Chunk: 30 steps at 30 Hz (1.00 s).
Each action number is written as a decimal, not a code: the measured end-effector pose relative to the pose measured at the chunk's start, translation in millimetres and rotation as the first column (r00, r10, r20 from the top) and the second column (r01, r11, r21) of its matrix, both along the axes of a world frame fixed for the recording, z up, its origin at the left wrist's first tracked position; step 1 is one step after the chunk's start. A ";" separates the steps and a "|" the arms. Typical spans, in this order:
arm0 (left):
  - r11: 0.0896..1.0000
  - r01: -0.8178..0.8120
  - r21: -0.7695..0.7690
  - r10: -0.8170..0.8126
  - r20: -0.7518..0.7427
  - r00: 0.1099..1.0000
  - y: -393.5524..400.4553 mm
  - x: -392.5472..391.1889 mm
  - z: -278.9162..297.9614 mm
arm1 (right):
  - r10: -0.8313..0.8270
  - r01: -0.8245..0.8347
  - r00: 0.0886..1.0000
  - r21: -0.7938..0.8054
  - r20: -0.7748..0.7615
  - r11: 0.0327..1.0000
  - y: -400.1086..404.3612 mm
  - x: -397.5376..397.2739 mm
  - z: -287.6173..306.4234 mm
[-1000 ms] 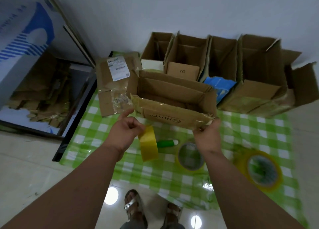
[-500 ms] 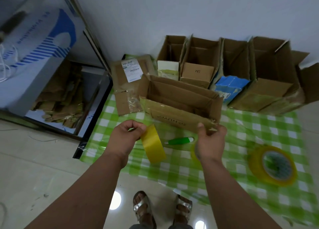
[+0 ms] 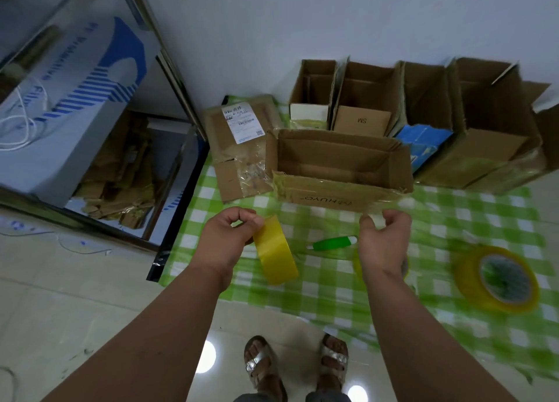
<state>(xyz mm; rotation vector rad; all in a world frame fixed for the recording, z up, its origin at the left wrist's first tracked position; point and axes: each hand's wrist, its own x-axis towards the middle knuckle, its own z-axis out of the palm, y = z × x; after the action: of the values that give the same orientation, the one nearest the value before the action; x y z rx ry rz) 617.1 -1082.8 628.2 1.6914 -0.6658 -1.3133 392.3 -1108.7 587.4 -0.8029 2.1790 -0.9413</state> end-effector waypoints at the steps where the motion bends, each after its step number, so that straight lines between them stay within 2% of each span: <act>1: 1.000 -0.001 -0.001 0.001 -0.005 1.000 0.0 0.8 0.2 | 0.021 -0.023 0.999 -0.033 -0.048 0.999 3.4 5.4 4.8; 2: 1.000 -0.001 0.000 0.001 -0.012 1.000 -0.2 1.8 0.2 | 0.060 -0.064 0.997 -0.073 -0.050 0.995 6.8 12.3 10.9; 4: 1.000 0.001 -0.001 -0.002 -0.027 1.000 -0.8 3.6 -0.5 | 0.230 -0.218 0.970 -0.140 0.077 0.966 15.1 31.7 23.9; 7: 1.000 0.013 -0.005 -0.014 -0.059 0.998 0.7 4.2 -1.2 | 0.497 -0.475 0.808 -0.151 0.315 0.867 33.2 66.4 39.1; 9: 1.000 0.026 -0.017 -0.027 -0.065 0.997 3.0 5.0 -1.0 | 0.551 -0.558 0.721 -0.121 0.420 0.821 41.7 83.6 40.9; 11: 0.999 0.031 -0.032 -0.032 -0.038 0.999 4.5 7.5 -1.0 | 0.567 -0.597 0.681 -0.097 0.463 0.796 48.3 93.9 39.2; 14: 0.999 0.024 -0.048 -0.022 0.036 0.999 6.0 12.2 -1.1 | 0.611 -0.635 0.683 -0.090 0.400 0.768 52.6 101.8 35.3; 17: 0.994 0.048 -0.098 -0.037 0.113 0.993 12.7 13.4 1.1 | 0.683 -0.699 0.686 -0.030 0.253 0.714 49.5 105.7 31.7; 19: 0.988 0.088 -0.126 -0.068 0.155 0.986 17.0 12.6 4.1 | 0.675 -0.693 0.704 0.008 0.219 0.721 45.4 106.9 30.0; 22: 0.980 0.128 -0.151 -0.119 0.067 0.991 20.1 13.3 9.7 | 0.604 -0.628 0.725 -0.041 0.330 0.777 40.6 109.2 34.6; 26: 0.995 0.055 -0.086 -0.061 -0.072 0.995 13.9 26.2 17.2 | 0.595 -0.588 0.694 -0.157 0.406 0.793 42.9 110.4 38.9; 30: 1.000 -0.007 -0.020 0.004 -0.161 0.987 14.0 31.7 18.7 | 0.573 -0.536 0.723 -0.209 0.386 0.818 47.3 114.4 43.8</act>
<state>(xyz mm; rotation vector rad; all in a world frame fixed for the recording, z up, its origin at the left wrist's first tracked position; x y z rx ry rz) 648.8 -1068.8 646.9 1.5507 -0.5773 -1.4172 506.6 -1061.3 631.2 -1.0884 1.3890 -0.7961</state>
